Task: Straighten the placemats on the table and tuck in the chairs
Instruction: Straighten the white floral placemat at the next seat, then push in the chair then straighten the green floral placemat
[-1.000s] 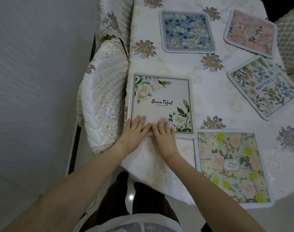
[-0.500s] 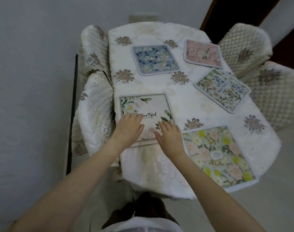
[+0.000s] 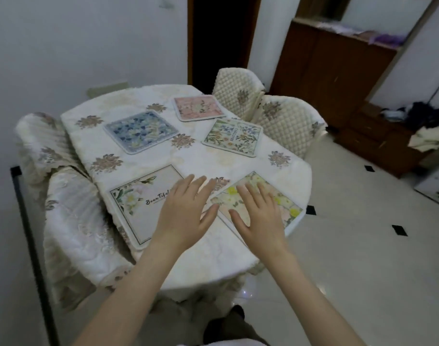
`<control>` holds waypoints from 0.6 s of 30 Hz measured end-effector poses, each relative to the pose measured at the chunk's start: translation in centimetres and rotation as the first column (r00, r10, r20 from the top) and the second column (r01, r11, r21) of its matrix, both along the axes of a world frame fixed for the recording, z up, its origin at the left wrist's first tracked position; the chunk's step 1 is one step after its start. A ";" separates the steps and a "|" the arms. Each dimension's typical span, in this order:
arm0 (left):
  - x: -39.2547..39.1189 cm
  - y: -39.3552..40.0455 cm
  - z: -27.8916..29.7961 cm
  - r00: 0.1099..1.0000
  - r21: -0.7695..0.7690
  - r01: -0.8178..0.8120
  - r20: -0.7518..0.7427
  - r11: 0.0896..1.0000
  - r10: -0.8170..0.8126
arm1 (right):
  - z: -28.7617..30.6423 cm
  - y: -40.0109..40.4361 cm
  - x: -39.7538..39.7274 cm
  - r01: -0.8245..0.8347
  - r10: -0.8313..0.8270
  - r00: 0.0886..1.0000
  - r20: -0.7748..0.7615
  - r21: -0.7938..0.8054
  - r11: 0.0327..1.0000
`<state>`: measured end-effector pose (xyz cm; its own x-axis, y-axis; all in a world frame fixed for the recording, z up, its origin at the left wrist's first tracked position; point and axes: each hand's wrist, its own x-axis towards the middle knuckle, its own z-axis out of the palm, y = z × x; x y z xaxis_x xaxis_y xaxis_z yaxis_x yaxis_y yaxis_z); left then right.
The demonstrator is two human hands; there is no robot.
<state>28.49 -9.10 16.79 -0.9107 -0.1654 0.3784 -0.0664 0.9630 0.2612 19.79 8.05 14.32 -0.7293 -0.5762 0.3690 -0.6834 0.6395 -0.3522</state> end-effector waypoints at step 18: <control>-8.2 23.0 -5.6 0.955 0.100 0.192 0.212 0.976 -0.210 | -5.4 26.3 -1.8 0.368 -0.350 0.906 0.239 -0.033 0.929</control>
